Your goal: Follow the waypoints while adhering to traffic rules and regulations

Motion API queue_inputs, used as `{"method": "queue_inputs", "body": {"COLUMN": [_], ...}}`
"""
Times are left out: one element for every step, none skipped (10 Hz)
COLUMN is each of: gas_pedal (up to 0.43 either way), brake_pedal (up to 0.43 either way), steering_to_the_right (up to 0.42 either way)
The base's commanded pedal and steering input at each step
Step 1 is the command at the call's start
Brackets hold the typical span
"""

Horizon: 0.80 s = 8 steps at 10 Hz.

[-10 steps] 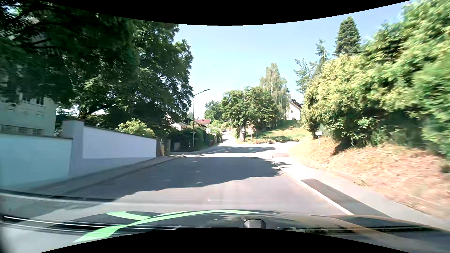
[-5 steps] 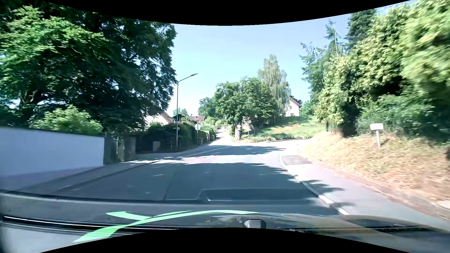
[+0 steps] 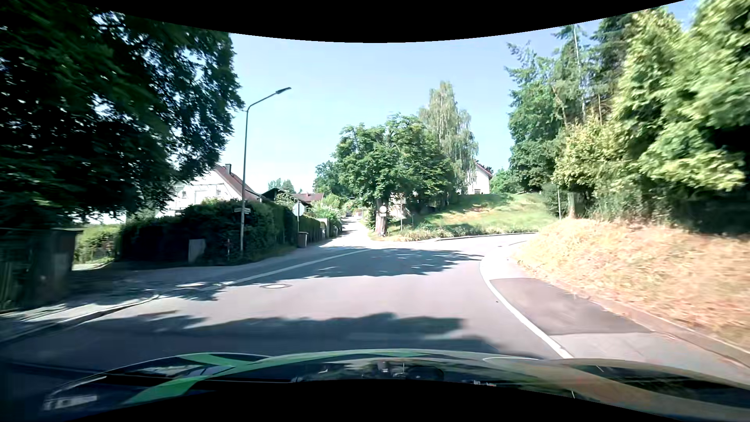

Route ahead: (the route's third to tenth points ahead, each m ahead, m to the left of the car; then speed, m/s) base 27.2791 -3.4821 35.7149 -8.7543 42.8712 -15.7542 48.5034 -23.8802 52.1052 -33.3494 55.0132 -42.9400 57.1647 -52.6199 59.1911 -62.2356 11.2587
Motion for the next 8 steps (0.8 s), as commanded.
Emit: {"method": "queue_inputs", "body": {"gas_pedal": [0.15, 0.15, 0.138, 0.118, 0.118, 0.118, 0.118, 0.118], "brake_pedal": [0.0, 0.0, 0.0, 0.0, 0.0, 0.0, 0.0, 0.0], "steering_to_the_right": [0.049, 0.051, 0.051, 0.052, 0.053, 0.056, 0.061, 0.065]}}
